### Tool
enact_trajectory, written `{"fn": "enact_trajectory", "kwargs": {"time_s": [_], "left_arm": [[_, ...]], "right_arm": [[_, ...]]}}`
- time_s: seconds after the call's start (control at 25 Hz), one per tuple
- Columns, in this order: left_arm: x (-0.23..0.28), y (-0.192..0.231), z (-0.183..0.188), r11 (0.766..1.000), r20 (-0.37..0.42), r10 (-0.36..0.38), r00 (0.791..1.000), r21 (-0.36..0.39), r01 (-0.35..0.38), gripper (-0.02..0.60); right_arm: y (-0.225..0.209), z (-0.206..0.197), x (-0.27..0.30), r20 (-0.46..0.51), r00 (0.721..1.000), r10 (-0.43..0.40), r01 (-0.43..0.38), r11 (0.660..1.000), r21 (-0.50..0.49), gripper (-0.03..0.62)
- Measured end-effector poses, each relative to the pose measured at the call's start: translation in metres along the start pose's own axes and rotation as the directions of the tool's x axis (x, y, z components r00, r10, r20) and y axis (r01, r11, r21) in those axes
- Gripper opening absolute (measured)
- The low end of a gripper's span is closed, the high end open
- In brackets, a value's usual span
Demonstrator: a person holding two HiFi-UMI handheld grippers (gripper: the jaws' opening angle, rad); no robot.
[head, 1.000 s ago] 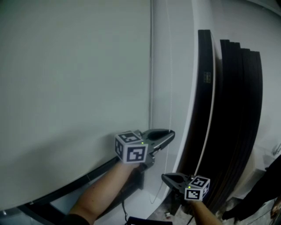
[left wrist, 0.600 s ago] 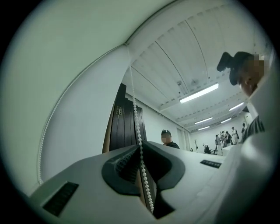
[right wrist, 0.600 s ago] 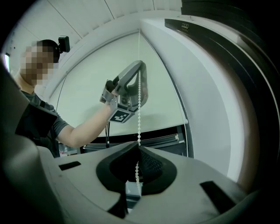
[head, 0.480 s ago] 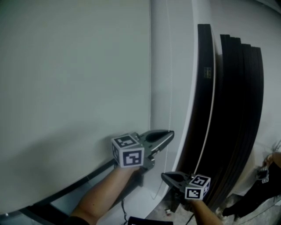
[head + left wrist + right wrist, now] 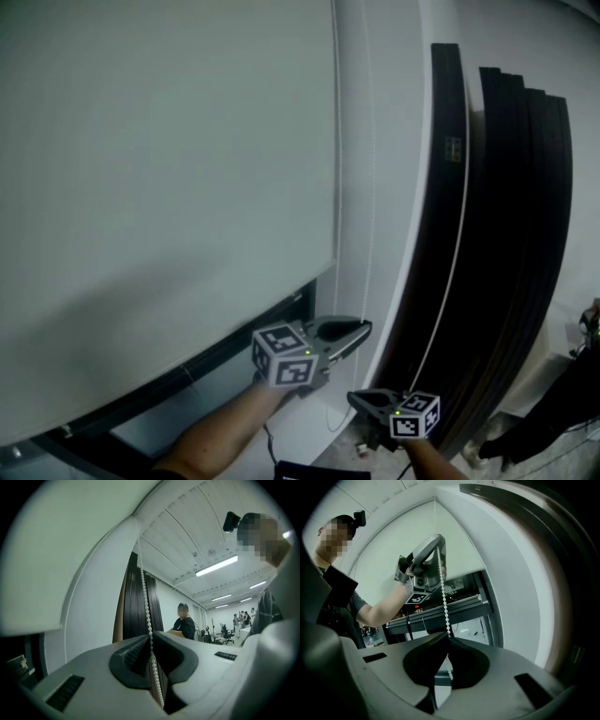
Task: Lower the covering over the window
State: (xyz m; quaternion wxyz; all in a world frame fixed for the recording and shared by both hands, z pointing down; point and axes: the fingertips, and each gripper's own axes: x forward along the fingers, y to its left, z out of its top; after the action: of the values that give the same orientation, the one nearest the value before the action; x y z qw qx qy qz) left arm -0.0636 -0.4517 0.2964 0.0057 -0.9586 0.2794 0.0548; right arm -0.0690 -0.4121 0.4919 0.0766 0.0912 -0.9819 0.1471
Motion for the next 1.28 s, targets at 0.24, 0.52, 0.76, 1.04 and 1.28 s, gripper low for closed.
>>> {"fn": "enact_trajectory", "kwargs": {"time_s": [0.24,0.52,0.76,1.04,1.28], "left_arm": [[-0.005,-0.015,-0.065,0.998,-0.027,-0.025,0.999,-0.063,0.023,0.014],[-0.013,-0.017,-0.085,0.998,-0.044,-0.002,0.999,-0.057,0.000,0.014],[-0.016,-0.022,-0.088,0.998,-0.056,-0.012,0.998,-0.065,0.008,0.014],[-0.012,-0.029,-0.097,0.996,-0.091,-0.055,0.994,-0.074,0.048,0.005],[-0.012,-0.041,-0.096,0.989,-0.079,-0.114,0.990,-0.104,0.106,0.004]], "right_arm": [[-0.009,-0.071,0.005,-0.100,0.995,-0.020,0.028,0.996,0.079,-0.014],[-0.014,-0.091,-0.002,-0.122,0.991,-0.055,0.068,0.992,0.105,-0.004],[-0.005,-0.011,-0.037,-0.056,0.997,-0.058,0.056,0.998,-0.033,0.058],[0.037,0.162,-0.055,0.132,0.990,0.055,-0.022,0.971,-0.238,0.117],[0.049,0.261,-0.038,0.226,0.970,0.085,-0.019,0.960,-0.278,0.117]]}}
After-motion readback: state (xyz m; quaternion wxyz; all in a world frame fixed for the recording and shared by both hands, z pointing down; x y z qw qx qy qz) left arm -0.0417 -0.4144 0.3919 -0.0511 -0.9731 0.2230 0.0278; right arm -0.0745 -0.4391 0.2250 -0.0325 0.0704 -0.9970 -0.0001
